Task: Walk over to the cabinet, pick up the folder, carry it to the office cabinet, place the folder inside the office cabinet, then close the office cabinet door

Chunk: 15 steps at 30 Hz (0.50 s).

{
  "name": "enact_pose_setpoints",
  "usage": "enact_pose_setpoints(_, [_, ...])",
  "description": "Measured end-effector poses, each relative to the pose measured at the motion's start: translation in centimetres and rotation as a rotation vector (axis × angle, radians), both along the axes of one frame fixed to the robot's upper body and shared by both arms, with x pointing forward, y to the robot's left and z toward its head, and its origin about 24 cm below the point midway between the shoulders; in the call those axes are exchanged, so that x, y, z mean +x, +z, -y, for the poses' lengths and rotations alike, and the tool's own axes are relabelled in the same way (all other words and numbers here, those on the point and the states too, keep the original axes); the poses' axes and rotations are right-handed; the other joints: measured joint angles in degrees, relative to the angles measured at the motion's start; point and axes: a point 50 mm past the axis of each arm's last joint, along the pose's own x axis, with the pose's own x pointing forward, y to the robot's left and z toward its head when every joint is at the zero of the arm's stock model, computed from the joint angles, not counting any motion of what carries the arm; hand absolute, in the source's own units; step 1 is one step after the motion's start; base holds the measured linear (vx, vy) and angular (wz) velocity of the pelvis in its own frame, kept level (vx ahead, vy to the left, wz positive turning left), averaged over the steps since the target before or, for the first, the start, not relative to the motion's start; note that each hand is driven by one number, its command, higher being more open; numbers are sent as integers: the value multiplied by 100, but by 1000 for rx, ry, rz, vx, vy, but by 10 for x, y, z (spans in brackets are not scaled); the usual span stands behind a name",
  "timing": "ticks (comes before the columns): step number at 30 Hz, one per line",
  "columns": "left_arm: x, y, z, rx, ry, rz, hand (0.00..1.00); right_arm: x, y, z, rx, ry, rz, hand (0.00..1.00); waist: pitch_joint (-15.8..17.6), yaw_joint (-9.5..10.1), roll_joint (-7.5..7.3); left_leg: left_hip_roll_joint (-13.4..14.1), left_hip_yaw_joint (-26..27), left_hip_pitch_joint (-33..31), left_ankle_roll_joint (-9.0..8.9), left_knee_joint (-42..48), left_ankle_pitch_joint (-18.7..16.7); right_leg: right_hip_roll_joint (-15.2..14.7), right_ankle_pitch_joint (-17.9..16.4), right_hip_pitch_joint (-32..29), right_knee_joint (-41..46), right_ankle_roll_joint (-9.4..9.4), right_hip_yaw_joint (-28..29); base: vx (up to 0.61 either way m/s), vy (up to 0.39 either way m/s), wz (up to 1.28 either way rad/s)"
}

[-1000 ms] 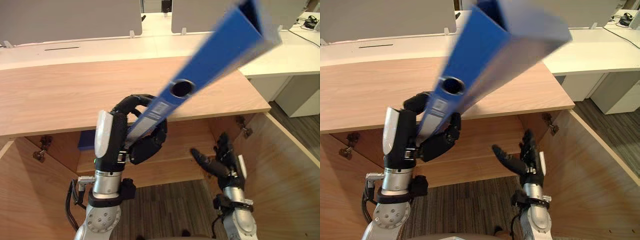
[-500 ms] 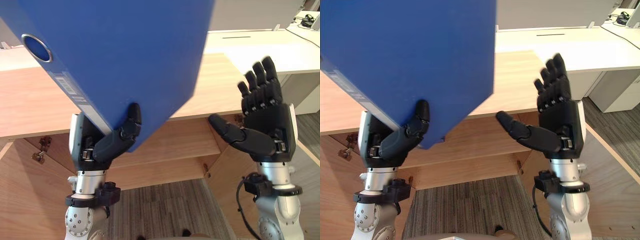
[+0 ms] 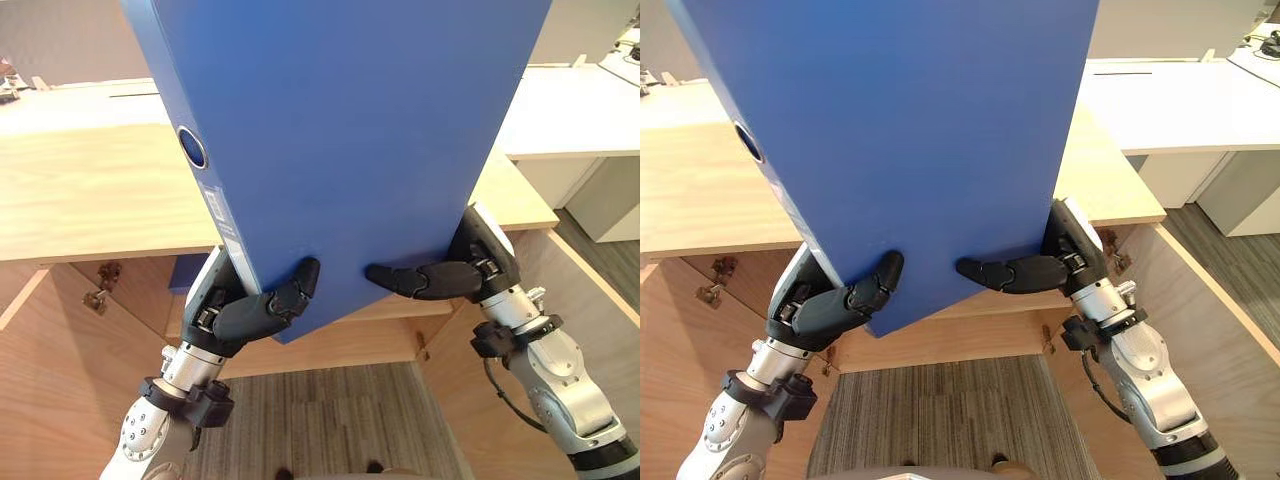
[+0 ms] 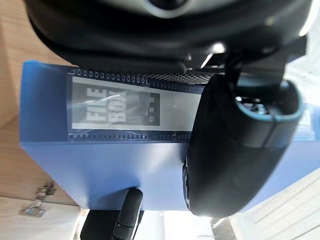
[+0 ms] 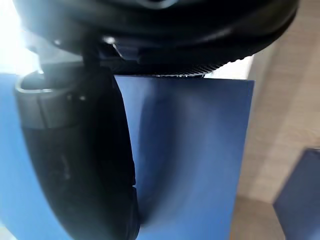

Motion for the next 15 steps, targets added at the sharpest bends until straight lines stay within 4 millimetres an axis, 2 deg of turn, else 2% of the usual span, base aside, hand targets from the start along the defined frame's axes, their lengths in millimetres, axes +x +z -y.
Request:
enact_pose_setpoints(5, [2, -5, -6, 34, 10, -25, 0, 2, -8, 1, -21, 45, -47, 0, -11, 50, 18, -35, -101, -45, 24, -1, 43, -32, -1, 4, 0, 1, -101, -32, -21, 11])
enact_pose_setpoints(6, [2, -6, -7, 36, 15, -30, 100, 2, -9, 0, -17, 46, -56, 0, -12, 69, 20, -55, -129, -58, 32, -1, 54, -40, -1, 4, 0, 1, -124, -41, -15, 13])
enact_pose_setpoints(11, [4, -3, -5, 3, 160, 64, 100, -1, -14, -17, 139, -10, -4, 0, -13, 93, 20, -92, -260, -131, 50, -4, 114, -69, -2, 0, 2, 2, -251, -44, -18, 14])
enact_pose_setpoints(15, [3, -3, -3, 46, 379, 133, 100, -5, -5, -33, 324, -102, 74, 0, -19, 178, 26, -105, -346, -204, 53, -31, 160, -69, -3, -31, 7, 1, -327, -51, -26, 10])
